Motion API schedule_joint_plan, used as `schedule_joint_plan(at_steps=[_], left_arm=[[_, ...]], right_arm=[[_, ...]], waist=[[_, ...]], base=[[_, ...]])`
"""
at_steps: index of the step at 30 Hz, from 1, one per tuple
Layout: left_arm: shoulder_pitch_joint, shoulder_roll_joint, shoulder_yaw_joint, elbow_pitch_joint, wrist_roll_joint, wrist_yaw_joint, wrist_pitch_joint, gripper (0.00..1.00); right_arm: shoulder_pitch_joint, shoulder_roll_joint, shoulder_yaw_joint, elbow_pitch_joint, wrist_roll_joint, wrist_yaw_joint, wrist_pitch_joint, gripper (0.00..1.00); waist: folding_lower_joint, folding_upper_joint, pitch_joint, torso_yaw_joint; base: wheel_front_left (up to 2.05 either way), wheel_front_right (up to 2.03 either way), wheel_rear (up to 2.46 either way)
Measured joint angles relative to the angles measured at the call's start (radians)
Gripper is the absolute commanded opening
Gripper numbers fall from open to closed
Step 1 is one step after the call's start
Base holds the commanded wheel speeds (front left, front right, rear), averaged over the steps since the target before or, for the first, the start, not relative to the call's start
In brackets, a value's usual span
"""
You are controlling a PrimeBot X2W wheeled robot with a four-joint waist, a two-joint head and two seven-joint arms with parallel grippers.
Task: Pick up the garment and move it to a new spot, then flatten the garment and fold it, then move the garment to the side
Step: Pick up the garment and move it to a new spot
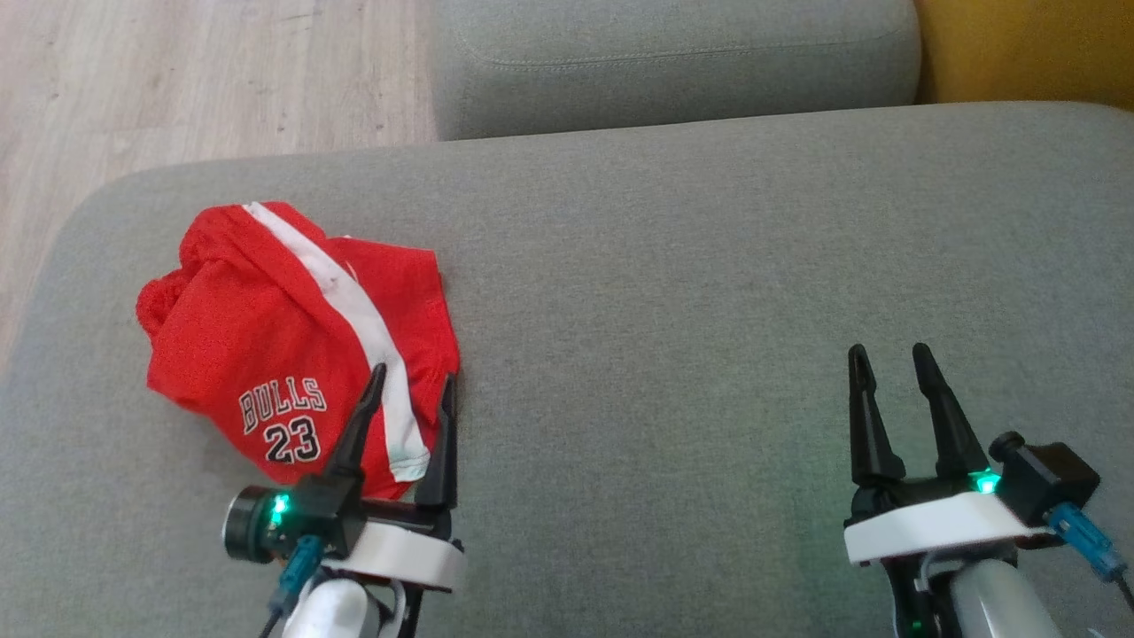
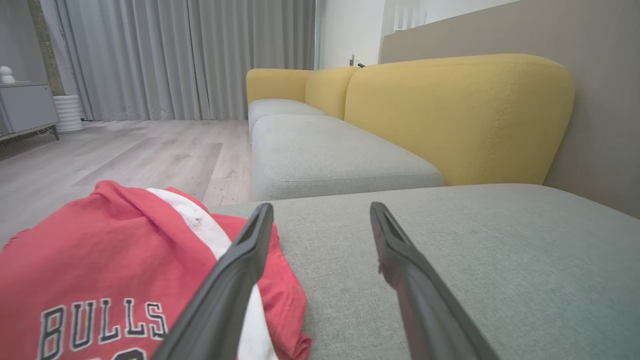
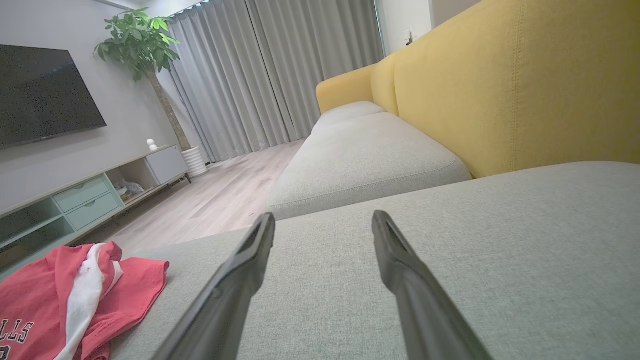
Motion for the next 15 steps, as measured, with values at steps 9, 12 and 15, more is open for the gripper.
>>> schedule_joint_plan(at_steps=[9, 12, 15], left_arm=[[0.0, -0.001, 0.014, 0.0, 0.0, 0.001, 0.0, 1.0], [0.002, -0.001, 0.026, 0.004, 0.007, 0.001, 0.0, 1.0], [0.003, -0.001, 0.046, 0.007, 0.016, 0.001, 0.0, 1.0]], right_arm=[[0.011, 0.0, 0.02, 0.0, 0.01, 0.0, 0.0, 1.0], [0.014, -0.001, 0.04, -0.001, 0.018, 0.0, 0.0, 1.0], [0.014, -0.001, 0.054, -0.003, 0.018, 0.0, 0.0, 1.0]], waist=[[0.0, 0.0, -0.007, 0.064], [0.0, 0.0, -0.012, 0.099], [0.0, 0.0, -0.015, 0.124]], base=[[0.0, 0.0, 0.0], [0.0, 0.0, 0.0], [0.0, 0.0, 0.0]])
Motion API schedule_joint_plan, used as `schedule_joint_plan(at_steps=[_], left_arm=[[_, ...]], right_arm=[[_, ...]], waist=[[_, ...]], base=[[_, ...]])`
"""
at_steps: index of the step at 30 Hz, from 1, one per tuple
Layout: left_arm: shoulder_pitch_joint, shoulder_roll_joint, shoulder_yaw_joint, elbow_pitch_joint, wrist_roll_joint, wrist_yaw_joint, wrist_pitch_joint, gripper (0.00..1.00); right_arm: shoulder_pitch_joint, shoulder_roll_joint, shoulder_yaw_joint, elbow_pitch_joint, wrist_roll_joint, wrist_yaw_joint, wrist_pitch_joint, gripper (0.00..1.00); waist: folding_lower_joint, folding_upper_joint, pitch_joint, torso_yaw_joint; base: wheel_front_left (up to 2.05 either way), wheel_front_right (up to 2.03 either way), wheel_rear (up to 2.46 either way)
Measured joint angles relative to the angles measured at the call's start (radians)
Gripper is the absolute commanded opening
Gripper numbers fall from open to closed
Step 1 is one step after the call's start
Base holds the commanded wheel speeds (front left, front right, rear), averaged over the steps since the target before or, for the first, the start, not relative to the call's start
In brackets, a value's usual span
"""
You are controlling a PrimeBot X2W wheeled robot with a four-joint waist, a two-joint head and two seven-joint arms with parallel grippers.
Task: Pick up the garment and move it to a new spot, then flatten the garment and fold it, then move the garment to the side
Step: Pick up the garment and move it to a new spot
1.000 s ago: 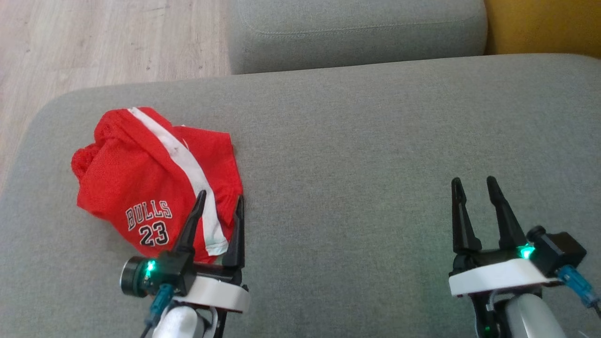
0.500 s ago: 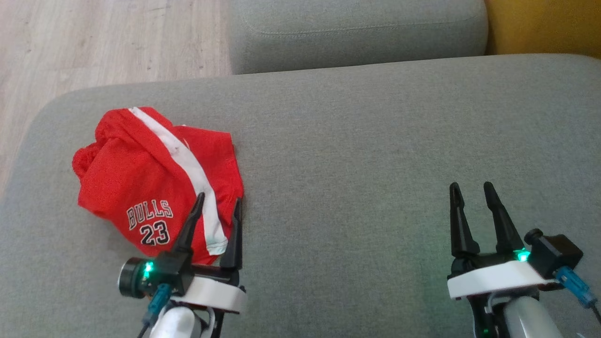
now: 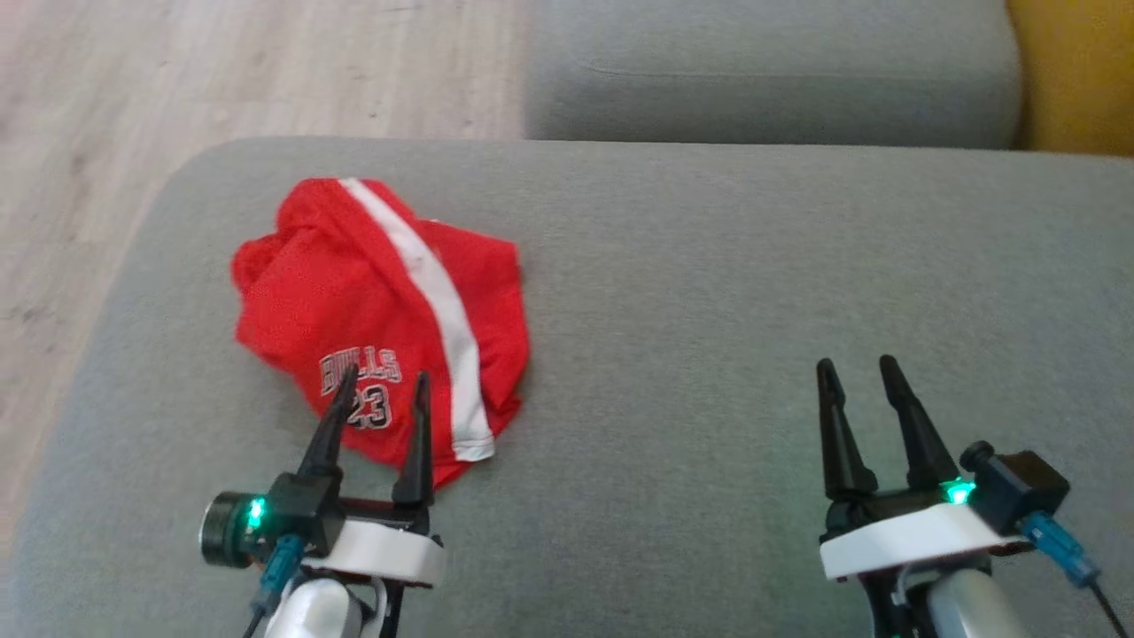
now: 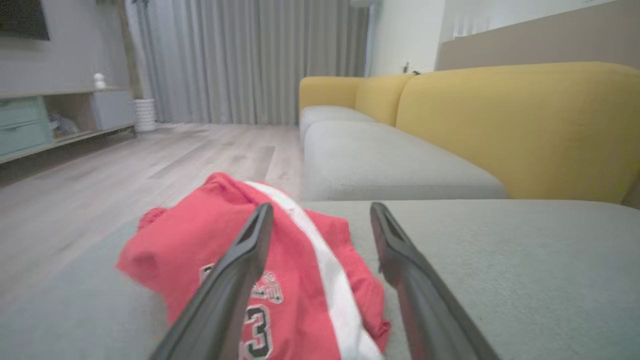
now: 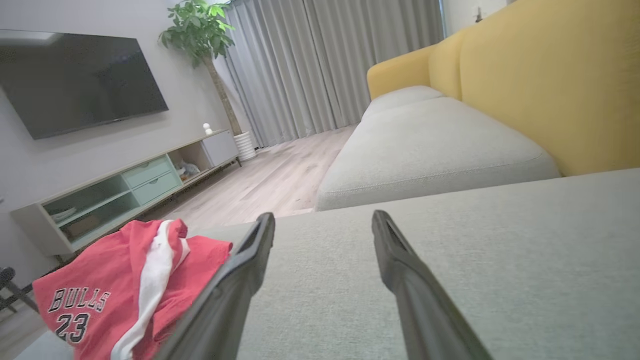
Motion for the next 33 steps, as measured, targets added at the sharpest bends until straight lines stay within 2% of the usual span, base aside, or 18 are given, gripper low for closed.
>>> schedule_joint_plan(at_steps=[4, 19, 27, 33], left_arm=[[0.005, 0.0, 0.026, 0.002, 0.01, 0.0, 0.0, 1.0], [0.062, 0.0, 0.065, 0.001, 0.021, -0.002, 0.0, 1.0], [0.076, 0.0, 0.064, 0.001, 0.021, -0.009, 0.0, 1.0], [0.085, 0.001, 0.065, 0.006, 0.022, -0.02, 0.0, 1.0]], right_arm=[[0.001, 0.0, 0.029, -0.003, 0.036, 0.0, 0.0, 1.0], [0.04, -0.001, 0.115, -0.016, 0.037, 0.0, 0.0, 1.0], [0.04, -0.001, 0.132, -0.016, 0.038, 0.0, 0.0, 1.0], [0.04, -0.001, 0.147, -0.016, 0.038, 0.0, 0.0, 1.0]], waist=[[0.0, 0.0, -0.008, 0.053], [-0.0001, 0.0, -0.053, 0.215], [-0.0001, 0.0, -0.068, 0.263], [-0.0001, 0.0, -0.066, 0.262]], base=[[0.0, 0.0, 0.0], [0.0, 0.0, 0.0], [0.0, 0.0, 0.0], [0.0, 0.0, 0.0]])
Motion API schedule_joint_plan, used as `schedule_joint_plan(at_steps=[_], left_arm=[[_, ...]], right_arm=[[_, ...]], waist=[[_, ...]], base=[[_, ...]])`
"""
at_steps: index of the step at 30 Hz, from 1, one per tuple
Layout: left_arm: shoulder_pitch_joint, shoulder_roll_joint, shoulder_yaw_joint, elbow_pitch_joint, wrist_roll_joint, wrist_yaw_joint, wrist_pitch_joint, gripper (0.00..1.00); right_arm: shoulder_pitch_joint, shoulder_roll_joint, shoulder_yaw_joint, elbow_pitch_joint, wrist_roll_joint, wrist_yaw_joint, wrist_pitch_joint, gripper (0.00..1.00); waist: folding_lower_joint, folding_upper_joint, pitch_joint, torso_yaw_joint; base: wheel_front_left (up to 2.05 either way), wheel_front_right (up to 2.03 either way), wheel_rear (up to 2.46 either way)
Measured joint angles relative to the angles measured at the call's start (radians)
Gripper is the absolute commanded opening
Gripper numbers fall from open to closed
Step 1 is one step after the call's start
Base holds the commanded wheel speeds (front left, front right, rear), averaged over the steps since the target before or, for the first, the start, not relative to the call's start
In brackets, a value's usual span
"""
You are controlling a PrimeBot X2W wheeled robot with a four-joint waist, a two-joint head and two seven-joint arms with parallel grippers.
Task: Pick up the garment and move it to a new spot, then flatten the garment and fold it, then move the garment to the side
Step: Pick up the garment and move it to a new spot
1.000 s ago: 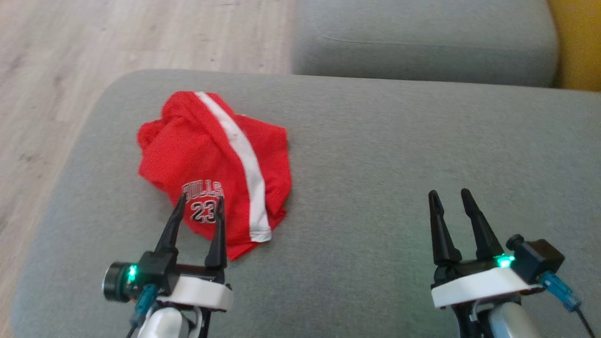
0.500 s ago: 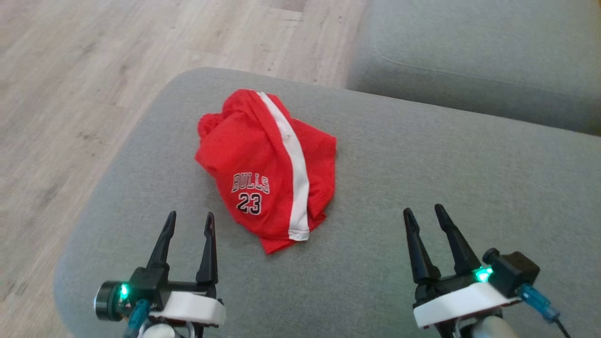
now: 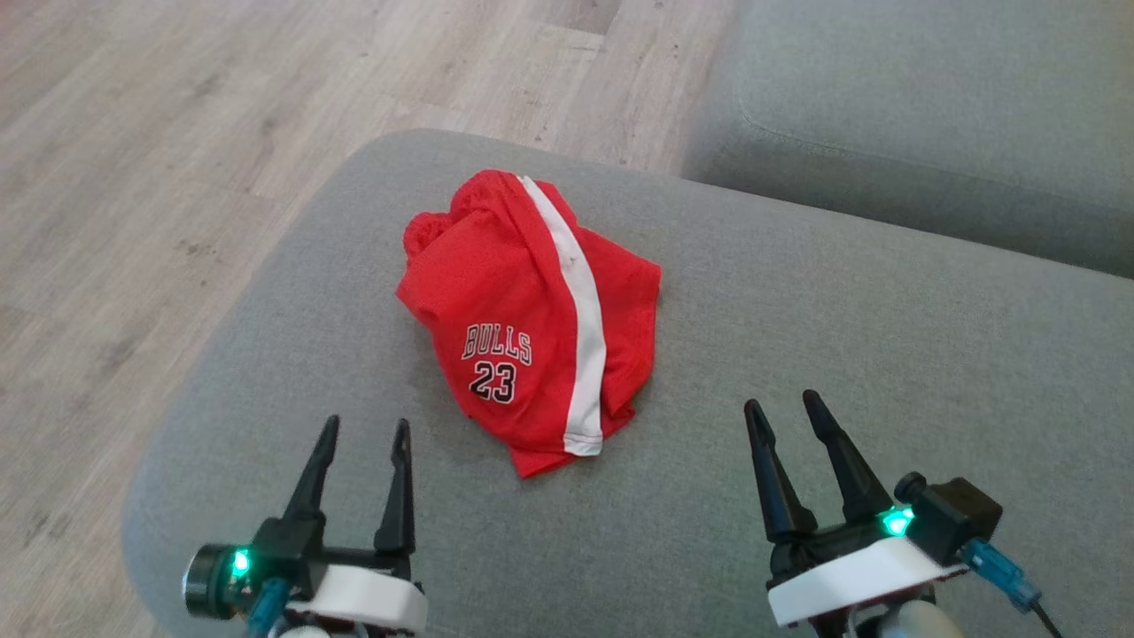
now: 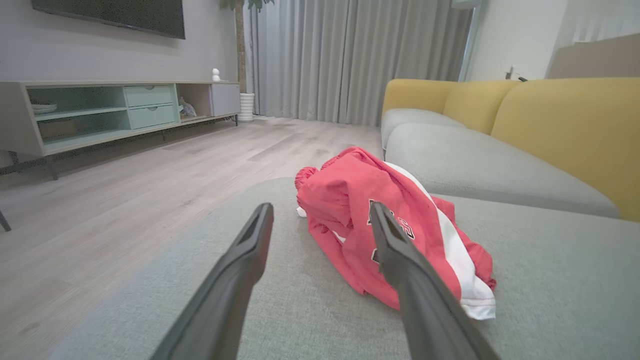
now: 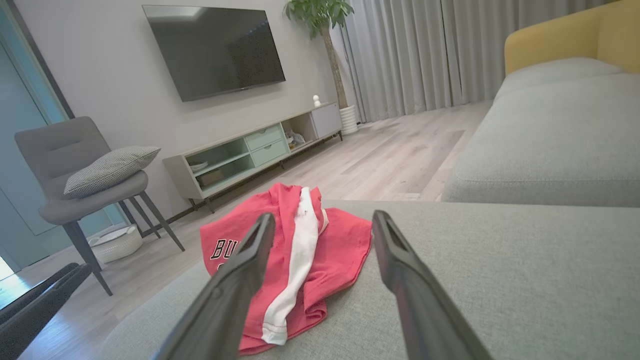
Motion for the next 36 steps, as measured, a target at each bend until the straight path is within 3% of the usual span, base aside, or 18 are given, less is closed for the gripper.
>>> schedule_joint_plan(at_steps=[6, 11, 18, 25, 26, 27, 28, 36], left_arm=[[-0.098, 0.049, -0.042, 0.07, 0.046, -0.065, 0.011, 1.0], [-0.336, 0.097, -0.114, 0.142, 0.054, -0.111, 0.13, 1.0], [-0.57, 0.174, -0.23, 0.285, -0.046, -0.121, 0.328, 1.0], [-0.662, 0.228, -0.315, 0.382, -0.14, -0.121, 0.412, 1.0], [-0.67, 0.236, -0.329, 0.396, -0.15, -0.121, 0.426, 0.92], [-0.672, 0.242, -0.334, 0.407, -0.16, -0.121, 0.434, 0.21], [-0.672, 0.247, -0.341, 0.412, -0.168, -0.121, 0.434, 0.0], [-0.686, 0.261, -0.366, 0.443, -0.18, -0.121, 0.373, 0.0]], right_arm=[[-0.003, 0.0, -0.002, -0.002, -0.003, 0.0, 0.0, 1.0], [-0.034, 0.0, -0.017, -0.011, -0.022, 0.0, 0.0, 1.0], [-0.117, -0.002, -0.035, -0.012, -0.04, 0.0, 0.0, 1.0], [-0.132, -0.003, -0.023, -0.012, -0.04, 0.0, 0.0, 1.0], [-0.132, -0.003, -0.023, -0.011, -0.04, 0.0, 0.0, 1.0], [-0.133, -0.003, -0.021, -0.011, -0.045, 0.0, 0.0, 1.0], [-0.134, -0.003, -0.02, -0.011, -0.054, 0.0, 0.0, 1.0], [-0.151, -0.003, -0.022, -0.01, -0.056, 0.0, 0.0, 1.0]], waist=[[0.0, 0.0, 0.043, -0.028], [0.0003, 0.0, 0.114, -0.06], [0.0004, 0.0, 0.208, -0.133], [0.0003, 0.0, 0.265, -0.204], [0.0003, 0.0, 0.272, -0.214], [0.0003, 0.0, 0.277, -0.224], [0.0003, -0.0001, 0.282, -0.233], [0.0, 0.0, 0.277, -0.257]], base=[[0.0, 0.0, 0.0], [0.0, 0.0, 0.0], [0.0, 0.0, 0.0], [0.0, 0.0, 0.0], [0.0, 0.0, 0.0], [0.0, 0.0, 0.0], [0.0, 0.0, 0.0], [0.0, 0.0, 0.0]])
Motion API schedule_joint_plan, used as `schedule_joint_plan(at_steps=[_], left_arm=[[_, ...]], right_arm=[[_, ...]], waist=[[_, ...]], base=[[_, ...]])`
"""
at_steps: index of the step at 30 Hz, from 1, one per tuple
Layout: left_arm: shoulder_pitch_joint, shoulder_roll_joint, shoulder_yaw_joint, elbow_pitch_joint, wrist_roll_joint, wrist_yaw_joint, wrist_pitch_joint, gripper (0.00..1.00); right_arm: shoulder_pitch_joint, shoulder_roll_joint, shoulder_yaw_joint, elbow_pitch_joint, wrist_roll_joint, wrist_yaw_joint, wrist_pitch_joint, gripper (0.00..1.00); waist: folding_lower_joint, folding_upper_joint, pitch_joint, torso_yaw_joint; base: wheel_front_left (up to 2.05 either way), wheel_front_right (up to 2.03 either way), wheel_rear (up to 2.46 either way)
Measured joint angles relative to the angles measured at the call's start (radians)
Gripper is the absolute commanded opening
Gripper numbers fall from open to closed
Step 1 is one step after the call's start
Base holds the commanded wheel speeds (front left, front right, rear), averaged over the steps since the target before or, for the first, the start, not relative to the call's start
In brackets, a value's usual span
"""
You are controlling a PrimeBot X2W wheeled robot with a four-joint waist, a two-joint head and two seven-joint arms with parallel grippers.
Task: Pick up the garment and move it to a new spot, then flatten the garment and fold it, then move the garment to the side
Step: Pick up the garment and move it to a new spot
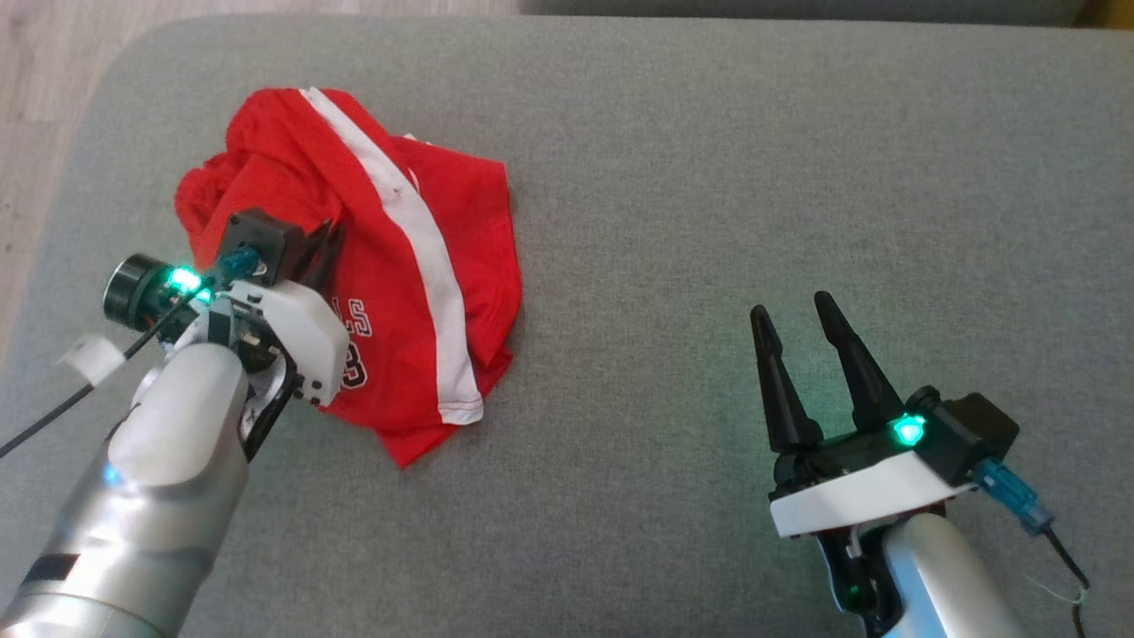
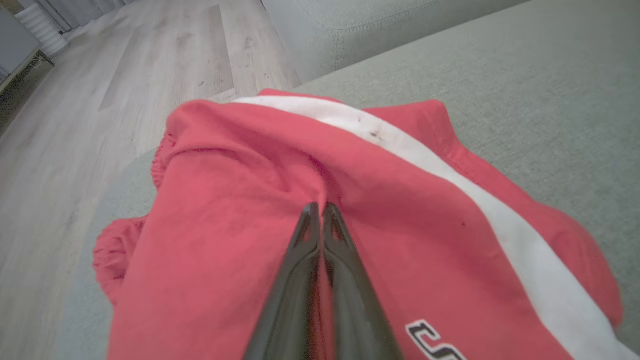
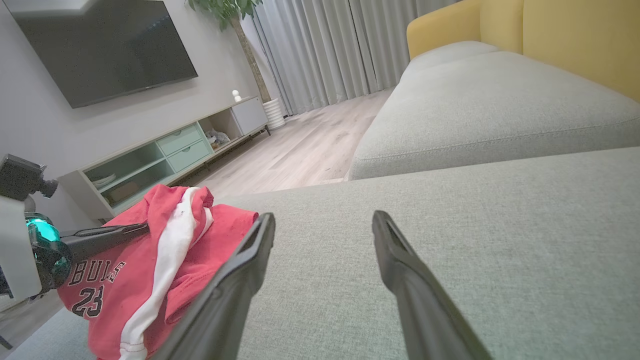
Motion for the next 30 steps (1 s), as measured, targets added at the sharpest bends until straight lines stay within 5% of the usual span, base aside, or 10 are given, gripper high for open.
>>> schedule_joint_plan(at_steps=[12, 22, 30], left_arm=[[-0.071, 0.024, 0.037, -0.197, 0.019, 0.072, -0.315, 0.0], [-0.071, 0.033, 0.009, -0.454, 0.025, 0.071, -0.262, 0.0], [-0.083, -0.021, -0.033, -0.527, 0.01, 0.072, -0.206, 0.0]], right_arm=[[0.008, 0.0, 0.012, 0.016, 0.026, 0.0, 0.0, 1.0], [0.028, 0.0, -0.009, -0.008, 0.041, 0.0, 0.0, 1.0], [0.02, 0.0, -0.02, -0.07, 0.064, 0.0, -0.001, 1.0]], waist=[[-0.0001, 0.0, -0.099, -0.015], [-0.0001, 0.0, -0.139, -0.132], [0.0001, 0.0, -0.124, -0.291]], base=[[0.0, 0.0, 0.0], [0.0, 0.0, 0.0], [0.0, 0.0, 0.0]])
